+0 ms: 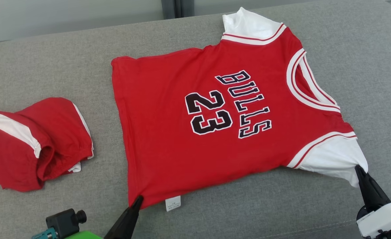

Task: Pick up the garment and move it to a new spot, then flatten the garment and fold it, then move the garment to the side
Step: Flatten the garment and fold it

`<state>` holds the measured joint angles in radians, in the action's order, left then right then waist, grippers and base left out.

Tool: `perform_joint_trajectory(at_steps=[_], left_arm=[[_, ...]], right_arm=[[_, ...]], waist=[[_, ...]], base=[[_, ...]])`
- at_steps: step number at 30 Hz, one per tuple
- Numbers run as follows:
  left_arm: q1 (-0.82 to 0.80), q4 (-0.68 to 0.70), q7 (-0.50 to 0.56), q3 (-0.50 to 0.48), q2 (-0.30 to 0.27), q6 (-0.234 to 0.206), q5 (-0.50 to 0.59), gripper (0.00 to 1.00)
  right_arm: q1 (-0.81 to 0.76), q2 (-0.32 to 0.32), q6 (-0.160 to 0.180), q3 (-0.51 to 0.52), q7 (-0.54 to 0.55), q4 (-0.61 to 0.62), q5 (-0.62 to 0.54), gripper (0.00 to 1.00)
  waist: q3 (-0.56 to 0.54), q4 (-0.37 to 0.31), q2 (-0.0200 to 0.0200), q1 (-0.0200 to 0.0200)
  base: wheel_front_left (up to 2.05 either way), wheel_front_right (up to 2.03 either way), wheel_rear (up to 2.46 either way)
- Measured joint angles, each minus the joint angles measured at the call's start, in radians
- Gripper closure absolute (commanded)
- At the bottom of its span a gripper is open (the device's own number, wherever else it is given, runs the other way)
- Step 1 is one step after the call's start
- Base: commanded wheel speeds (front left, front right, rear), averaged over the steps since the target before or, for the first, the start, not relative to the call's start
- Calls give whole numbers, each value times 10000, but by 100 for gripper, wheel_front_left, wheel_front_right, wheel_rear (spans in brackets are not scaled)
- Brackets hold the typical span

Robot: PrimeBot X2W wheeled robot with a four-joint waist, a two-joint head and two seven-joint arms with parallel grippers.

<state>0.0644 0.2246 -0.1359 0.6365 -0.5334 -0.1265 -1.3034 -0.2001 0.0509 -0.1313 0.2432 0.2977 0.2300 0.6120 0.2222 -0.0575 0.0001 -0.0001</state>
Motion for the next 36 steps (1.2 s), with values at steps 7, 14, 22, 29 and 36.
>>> perform_joint_trajectory(at_steps=[7,14,22,29,36], left_arm=[[-783,-79,715,-148,-391,-391,50,100],[-2384,-196,1958,-332,-326,-823,-368,100],[-4291,-1133,3210,-533,173,-1292,-1003,100],[-5124,-2063,3733,-430,453,-1147,-1200,44],[-5062,-2023,3227,-512,612,-788,-1083,0]], right_arm=[[1358,-8,4,-142,556,-499,-711,100],[3583,8,4,-207,1973,-746,-1843,100],[5856,109,4,-372,2888,-1820,-2892,100],[6918,228,4,-493,2830,-2859,-3643,100],[6899,299,4,-585,2449,-3097,-4134,0]], waist=[[272,62,0,0],[640,238,0,0],[1297,455,0,1],[1705,585,0,1],[1664,651,0,1]], base=[[0,0,0],[0,0,0],[0,0,0],[0,0,0],[0,0,0]])
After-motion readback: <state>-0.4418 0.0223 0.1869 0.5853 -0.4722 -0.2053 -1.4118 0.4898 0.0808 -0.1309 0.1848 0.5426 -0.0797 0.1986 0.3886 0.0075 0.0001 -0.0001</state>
